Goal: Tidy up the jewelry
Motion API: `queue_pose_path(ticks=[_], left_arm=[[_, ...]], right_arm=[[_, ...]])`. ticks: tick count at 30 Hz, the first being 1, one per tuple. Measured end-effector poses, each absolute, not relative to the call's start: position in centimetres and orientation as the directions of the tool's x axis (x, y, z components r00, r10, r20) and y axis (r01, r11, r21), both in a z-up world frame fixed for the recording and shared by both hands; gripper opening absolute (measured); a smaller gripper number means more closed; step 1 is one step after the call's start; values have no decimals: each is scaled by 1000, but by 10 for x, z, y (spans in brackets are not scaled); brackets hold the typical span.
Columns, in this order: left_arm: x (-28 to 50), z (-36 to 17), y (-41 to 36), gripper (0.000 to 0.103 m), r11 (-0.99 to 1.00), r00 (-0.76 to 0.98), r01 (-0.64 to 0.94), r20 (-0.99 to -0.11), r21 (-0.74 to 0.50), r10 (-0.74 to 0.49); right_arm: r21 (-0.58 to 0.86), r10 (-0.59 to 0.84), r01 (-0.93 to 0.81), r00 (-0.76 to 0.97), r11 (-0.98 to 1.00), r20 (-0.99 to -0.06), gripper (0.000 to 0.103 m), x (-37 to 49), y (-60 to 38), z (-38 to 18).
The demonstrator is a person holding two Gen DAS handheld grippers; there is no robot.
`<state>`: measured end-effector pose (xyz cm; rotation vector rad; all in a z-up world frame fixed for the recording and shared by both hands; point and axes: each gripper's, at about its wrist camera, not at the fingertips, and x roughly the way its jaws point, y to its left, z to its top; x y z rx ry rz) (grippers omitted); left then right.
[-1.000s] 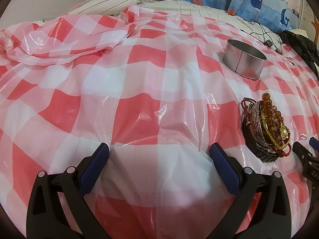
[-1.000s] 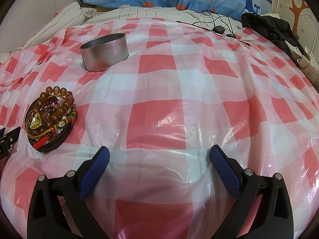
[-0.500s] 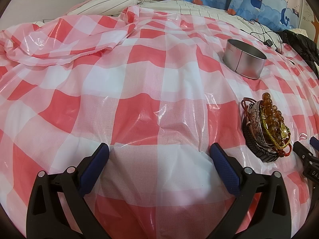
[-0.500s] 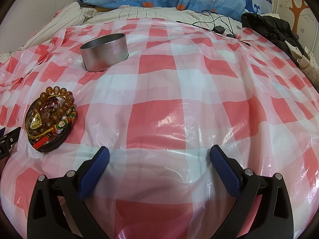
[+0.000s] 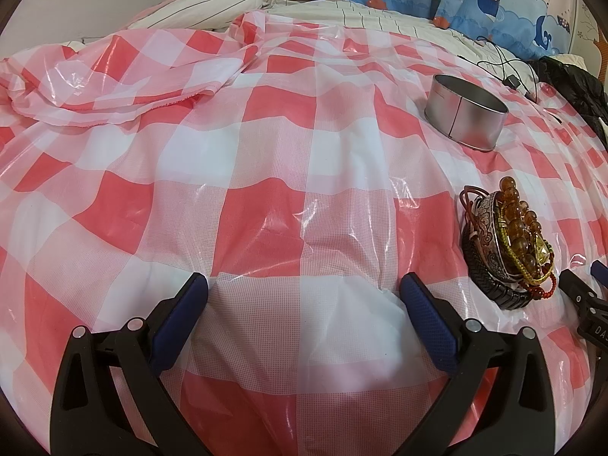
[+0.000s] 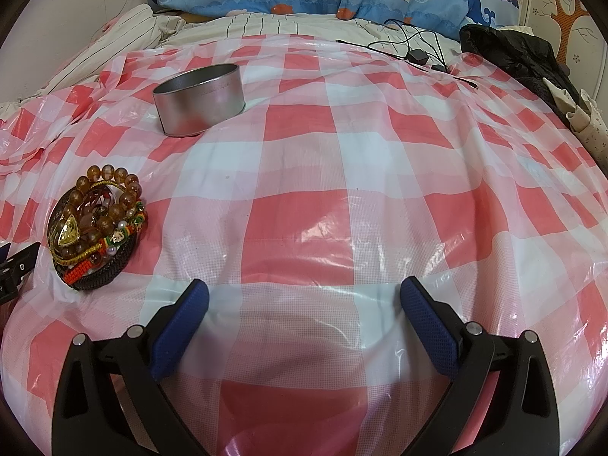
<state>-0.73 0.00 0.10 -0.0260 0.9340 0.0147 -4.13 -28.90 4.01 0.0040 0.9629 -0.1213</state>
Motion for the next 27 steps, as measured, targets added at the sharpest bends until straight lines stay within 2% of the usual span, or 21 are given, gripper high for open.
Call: queue_pose_path(ticks=[3,5,8,14,21,24,27], left_arm=[[-10,3,0,97,999,604,-29,-797,-16,5],[-17,10,-1,97,999,649,-43,-760,-1,27],[-28,23,-9,97,1000,707,8,-707,1,-5],[-26,24,-29,97,994,709,72,-705,78,4],[-34,45,-36,97,979,729,195,-658,-66,-190],[-31,49,-48,95,969,725,239,-651,-69,-225],[-26,50,-69,85,957,712,290,-664,-14,-226]], right_arm=[[-51,-102,105,564,993,-820,96,-41,-289,40],[-43,-95,105,553,994,-827,96,-41,-290,40],[-23,-77,104,548,994,-833,96,-43,-292,41],[-37,-87,103,547,994,-832,96,-38,-291,38],[-40,-88,96,561,995,-823,96,-43,-289,43],[-49,-94,95,556,994,-826,96,-42,-287,42],[-48,-93,95,555,994,-827,96,-42,-287,43]])
